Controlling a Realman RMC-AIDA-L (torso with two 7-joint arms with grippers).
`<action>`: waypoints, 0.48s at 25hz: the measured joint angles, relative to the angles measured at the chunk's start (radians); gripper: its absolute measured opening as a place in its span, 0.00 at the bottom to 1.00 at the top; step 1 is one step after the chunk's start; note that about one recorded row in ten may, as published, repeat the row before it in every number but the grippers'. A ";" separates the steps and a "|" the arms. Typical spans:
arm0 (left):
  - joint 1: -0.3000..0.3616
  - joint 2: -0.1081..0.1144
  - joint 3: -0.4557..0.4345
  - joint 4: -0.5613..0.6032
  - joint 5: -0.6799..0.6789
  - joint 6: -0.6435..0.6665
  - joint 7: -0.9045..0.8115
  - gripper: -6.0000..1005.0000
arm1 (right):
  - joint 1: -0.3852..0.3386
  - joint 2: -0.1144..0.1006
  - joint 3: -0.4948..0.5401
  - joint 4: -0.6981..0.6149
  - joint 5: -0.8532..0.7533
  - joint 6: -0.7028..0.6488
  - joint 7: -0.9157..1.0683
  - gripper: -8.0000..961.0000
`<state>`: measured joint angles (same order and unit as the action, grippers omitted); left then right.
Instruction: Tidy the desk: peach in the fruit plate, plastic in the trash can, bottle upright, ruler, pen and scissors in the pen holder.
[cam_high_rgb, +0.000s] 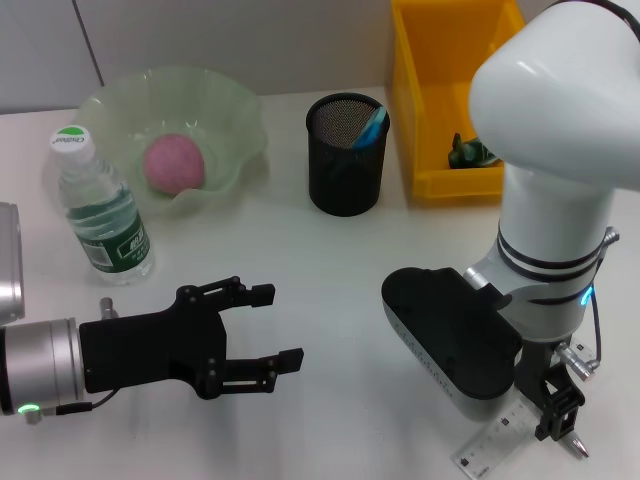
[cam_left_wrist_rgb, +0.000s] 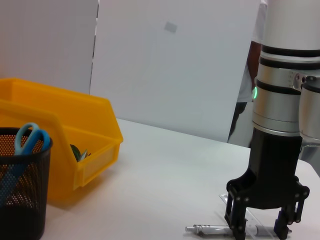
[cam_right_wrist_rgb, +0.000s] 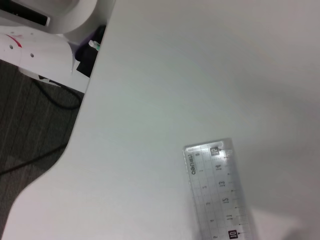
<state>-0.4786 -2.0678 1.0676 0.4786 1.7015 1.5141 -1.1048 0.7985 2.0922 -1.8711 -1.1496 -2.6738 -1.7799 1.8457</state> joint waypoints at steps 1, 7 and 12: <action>-0.001 0.000 0.000 0.000 0.000 0.000 -0.003 0.86 | 0.000 0.000 0.000 0.000 0.000 0.000 0.000 0.63; -0.003 0.003 0.000 0.000 0.000 0.000 -0.008 0.86 | -0.001 0.000 0.000 -0.002 0.000 0.002 0.001 0.62; -0.005 0.003 -0.002 0.000 0.000 0.000 -0.010 0.86 | -0.001 0.000 0.000 -0.001 0.000 0.006 0.001 0.61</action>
<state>-0.4832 -2.0647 1.0660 0.4786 1.7010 1.5140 -1.1148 0.7973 2.0922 -1.8714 -1.1505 -2.6738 -1.7741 1.8465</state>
